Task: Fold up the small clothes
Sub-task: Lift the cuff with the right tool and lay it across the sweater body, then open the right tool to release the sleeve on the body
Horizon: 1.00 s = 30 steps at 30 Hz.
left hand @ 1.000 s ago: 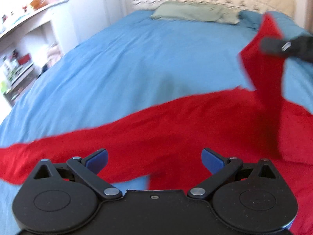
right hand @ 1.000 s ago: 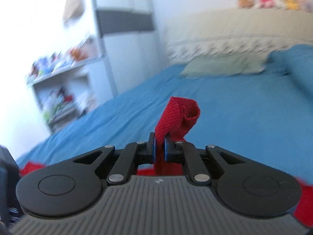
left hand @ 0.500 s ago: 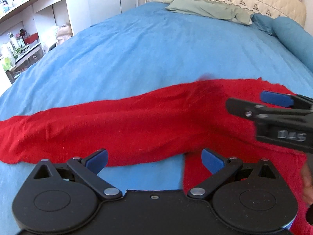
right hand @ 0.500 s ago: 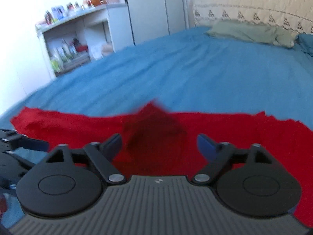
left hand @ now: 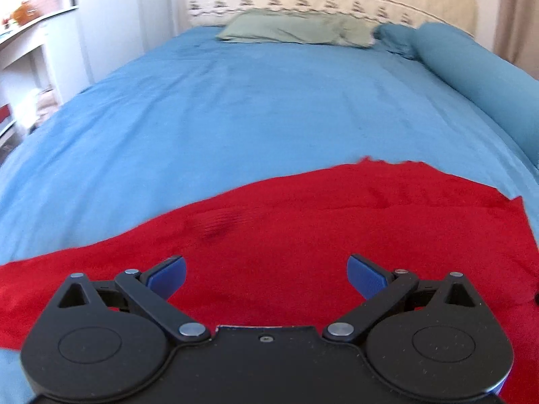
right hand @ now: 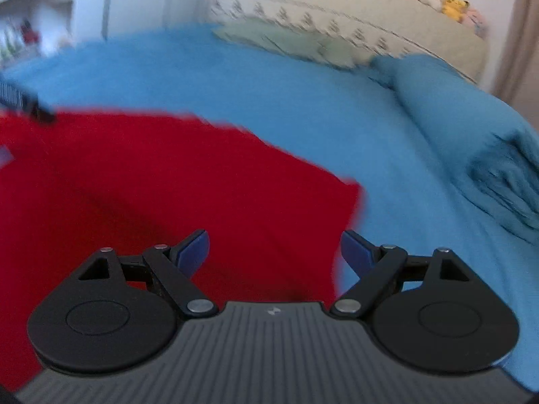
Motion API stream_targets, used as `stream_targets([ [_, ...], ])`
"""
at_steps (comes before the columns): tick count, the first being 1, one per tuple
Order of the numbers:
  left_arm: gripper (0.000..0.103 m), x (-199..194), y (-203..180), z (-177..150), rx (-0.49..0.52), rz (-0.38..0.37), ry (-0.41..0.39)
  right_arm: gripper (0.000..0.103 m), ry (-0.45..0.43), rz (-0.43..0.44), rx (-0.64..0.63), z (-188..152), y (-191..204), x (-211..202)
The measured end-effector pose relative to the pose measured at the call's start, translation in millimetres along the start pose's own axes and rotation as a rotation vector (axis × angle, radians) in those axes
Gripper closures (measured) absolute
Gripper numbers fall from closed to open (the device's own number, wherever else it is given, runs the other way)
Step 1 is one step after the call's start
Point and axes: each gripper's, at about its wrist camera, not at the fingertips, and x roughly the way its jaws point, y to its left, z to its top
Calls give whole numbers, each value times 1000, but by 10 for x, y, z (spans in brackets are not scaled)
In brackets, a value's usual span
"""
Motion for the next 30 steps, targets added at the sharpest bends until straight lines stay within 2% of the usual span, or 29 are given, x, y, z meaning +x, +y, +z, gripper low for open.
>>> stream_targets([
  [3,0,143,-291,42,24,-27,9,5,36,-40,-55,-249,-155,50],
  [6,0,228,-512,23,48,-48,14,7,27,-34,-108,-387,-154,80],
  [9,0,300,-669,5,71,-54,24,21,9,-50,-165,-414,-97,148],
  [11,0,335,-733,-21,74,-60,30,35,4,-61,-180,-407,-108,234],
  [12,0,348,-760,-28,74,-64,33,39,5,-64,-180,-401,-119,277],
  [13,0,370,-781,-17,75,-66,36,54,7,-66,-175,-396,-131,312],
  [14,0,372,-824,-14,78,-67,38,78,13,-59,-161,-339,-132,344],
  [15,0,383,-849,-11,82,-68,39,79,19,-51,-136,-332,-170,356],
  [19,0,404,-935,3,88,-69,31,80,7,-30,45,-377,-464,280],
  [22,0,439,-925,-7,79,-73,37,80,34,19,213,-512,-751,310],
  [25,0,474,-903,-44,70,-59,57,77,12,66,231,-557,-850,293],
  [26,0,474,-881,-48,65,-57,65,60,4,76,235,-556,-888,247],
  [27,0,447,-847,-54,60,-60,62,48,4,72,250,-544,-937,190],
  [28,0,402,-809,-62,58,-63,51,28,-12,67,263,-521,-995,101],
  [29,0,352,-771,-67,62,-61,39,20,-56,78,269,-493,-1048,-24],
  [30,0,312,-739,-72,68,-54,28,19,-90,90,276,-441,-1085,-102],
])
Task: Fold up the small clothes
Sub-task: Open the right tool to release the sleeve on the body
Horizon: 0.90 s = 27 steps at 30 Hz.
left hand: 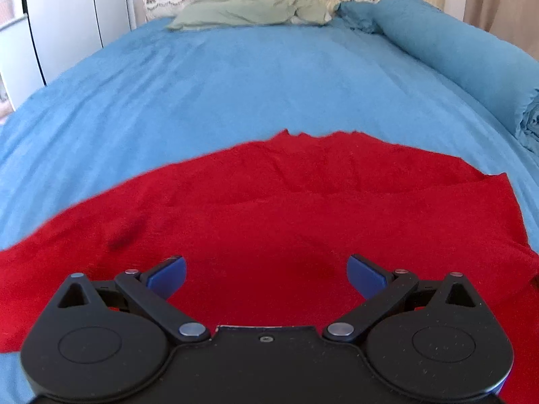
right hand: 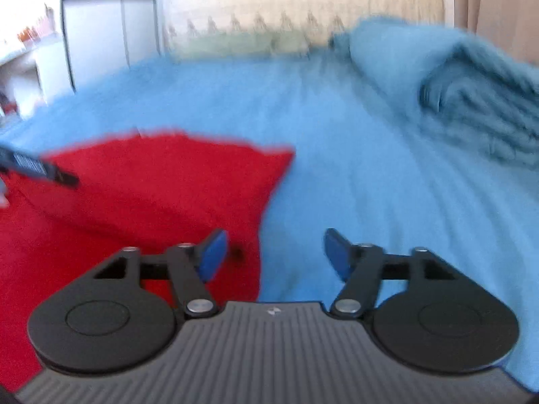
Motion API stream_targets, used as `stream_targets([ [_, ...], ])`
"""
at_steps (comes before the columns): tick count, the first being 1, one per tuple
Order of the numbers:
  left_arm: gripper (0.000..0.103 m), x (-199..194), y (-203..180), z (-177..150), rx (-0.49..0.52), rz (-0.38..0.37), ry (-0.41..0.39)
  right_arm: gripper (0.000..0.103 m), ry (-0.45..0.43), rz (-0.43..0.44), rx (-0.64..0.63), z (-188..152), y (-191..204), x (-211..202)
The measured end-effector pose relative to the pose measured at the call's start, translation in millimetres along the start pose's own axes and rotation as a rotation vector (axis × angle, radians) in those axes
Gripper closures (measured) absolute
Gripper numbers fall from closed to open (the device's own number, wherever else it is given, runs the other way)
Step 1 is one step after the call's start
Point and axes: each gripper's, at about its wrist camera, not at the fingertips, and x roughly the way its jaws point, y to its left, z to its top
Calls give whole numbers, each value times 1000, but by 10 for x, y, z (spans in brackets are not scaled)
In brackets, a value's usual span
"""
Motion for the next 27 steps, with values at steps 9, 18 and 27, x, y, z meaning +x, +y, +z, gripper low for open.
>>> stream_targets([
  [9,0,72,339,-17,-27,85,5,20,27,159,126,395,521,480],
  [18,0,162,433,-178,-9,89,13,19,85,41,94,-144,491,423],
  [27,0,64,576,-199,-33,79,54,3,123,-6,61,-152,565,323],
])
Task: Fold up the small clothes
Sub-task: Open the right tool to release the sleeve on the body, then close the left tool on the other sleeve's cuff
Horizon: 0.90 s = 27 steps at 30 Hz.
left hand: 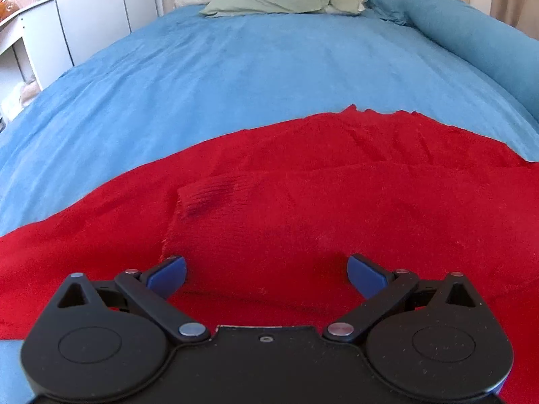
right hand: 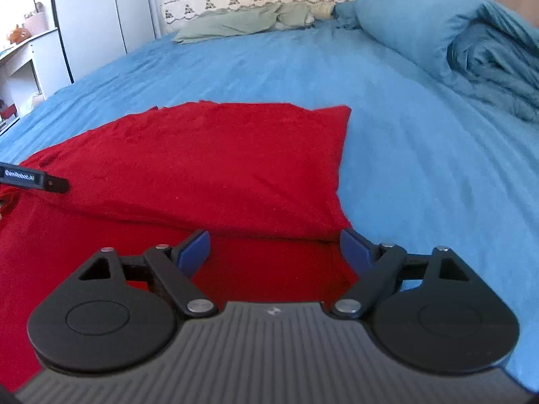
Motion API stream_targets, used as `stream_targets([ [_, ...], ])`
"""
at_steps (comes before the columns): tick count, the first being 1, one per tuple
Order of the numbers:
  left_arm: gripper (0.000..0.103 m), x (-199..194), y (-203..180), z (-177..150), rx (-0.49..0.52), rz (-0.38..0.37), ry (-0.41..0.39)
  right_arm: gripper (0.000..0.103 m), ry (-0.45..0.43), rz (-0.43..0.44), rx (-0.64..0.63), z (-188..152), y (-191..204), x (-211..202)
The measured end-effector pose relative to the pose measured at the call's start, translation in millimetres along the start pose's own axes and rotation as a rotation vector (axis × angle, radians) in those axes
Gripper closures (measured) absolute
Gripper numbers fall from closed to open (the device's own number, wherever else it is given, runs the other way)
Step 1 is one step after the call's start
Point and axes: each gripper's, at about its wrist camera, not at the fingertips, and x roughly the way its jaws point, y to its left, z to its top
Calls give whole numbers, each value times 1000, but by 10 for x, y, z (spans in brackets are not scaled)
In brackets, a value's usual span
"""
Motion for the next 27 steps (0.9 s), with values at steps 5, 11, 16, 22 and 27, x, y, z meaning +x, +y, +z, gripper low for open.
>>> stream_targets([
  [5,0,-507,381,-61,-12,12,-32,3,-40,19,-42,174,194,-280],
  [11,0,-1516,1584,-93,-234,-61,-91,0,-68,117,-44,578,781,-740],
  [16,0,-2039,2891,-389,-515,-16,-130,0,-95,222,-126,758,1522,-1056],
  [22,0,-1940,4049,-1194,-923,-97,-207,0,-66,307,-218,634,2312,-1096],
  [27,2,-1606,4472,-1683,-1129,-165,-248,0,-32,328,-297,466,2831,-1010],
])
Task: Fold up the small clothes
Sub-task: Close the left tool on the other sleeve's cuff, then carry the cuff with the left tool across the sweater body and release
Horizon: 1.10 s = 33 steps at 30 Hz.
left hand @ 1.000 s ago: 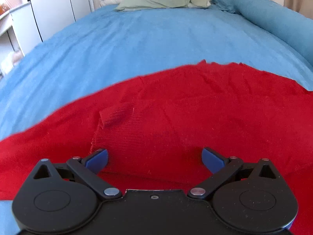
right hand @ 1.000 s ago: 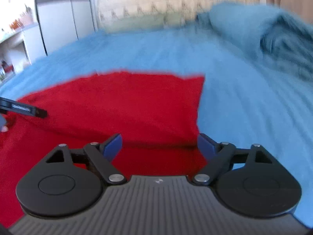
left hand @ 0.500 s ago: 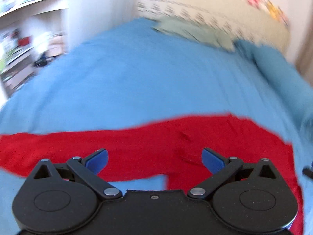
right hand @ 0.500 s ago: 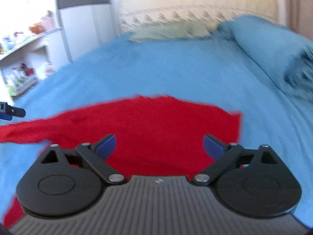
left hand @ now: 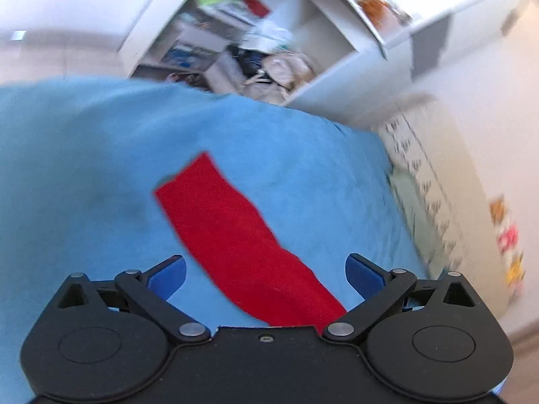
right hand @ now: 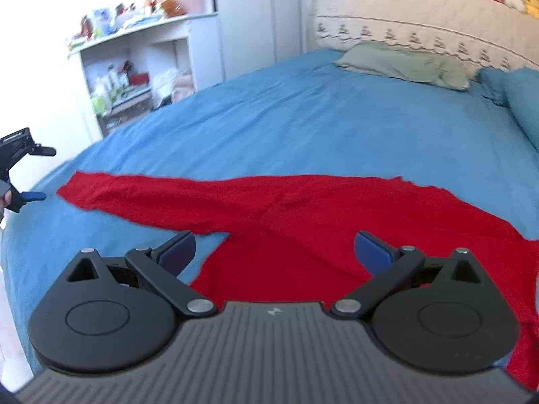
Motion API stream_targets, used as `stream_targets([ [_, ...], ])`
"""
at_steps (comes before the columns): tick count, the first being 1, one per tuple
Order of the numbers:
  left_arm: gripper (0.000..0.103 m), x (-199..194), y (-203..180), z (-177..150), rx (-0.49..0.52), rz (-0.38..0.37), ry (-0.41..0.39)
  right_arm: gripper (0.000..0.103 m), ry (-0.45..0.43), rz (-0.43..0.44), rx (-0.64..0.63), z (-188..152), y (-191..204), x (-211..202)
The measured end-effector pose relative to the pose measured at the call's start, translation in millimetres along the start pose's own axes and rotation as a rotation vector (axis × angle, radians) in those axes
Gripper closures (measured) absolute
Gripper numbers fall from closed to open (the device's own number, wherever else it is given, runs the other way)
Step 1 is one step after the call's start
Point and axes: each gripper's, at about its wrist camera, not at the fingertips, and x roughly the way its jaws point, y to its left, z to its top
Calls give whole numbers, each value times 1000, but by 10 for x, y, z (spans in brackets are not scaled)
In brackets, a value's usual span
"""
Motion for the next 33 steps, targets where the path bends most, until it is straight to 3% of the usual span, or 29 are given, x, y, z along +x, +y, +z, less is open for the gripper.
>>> stream_targets([
  [4,5,126,246,-5,-57,-30,5,0,21,1,-56,26,171,266],
  [14,7,477,167,-69,122,-7,-60,0,41,22,-70,34,434,723],
  [16,16,533,142,-73,152,7,-84,0,43,26,-73,42,474,787],
  [17,28,555,141,-76,161,16,-94,0,43,27,-77,45,490,810],
  [18,46,553,159,-80,164,26,-106,0,43,27,-82,47,504,829],
  [19,58,567,189,-70,158,46,-111,0,41,27,-84,50,508,834],
  [20,86,573,235,-57,140,67,-111,0,39,29,-86,50,513,844],
  [21,99,558,314,-47,108,82,-111,0,38,32,-86,48,516,856],
  [24,99,512,476,-21,43,15,-111,0,35,34,-83,36,497,868],
  [29,99,344,232,-62,127,18,-150,0,29,11,-64,-5,386,844],
  [33,99,186,-282,-124,240,-19,-177,0,13,-50,-67,-52,163,755],
])
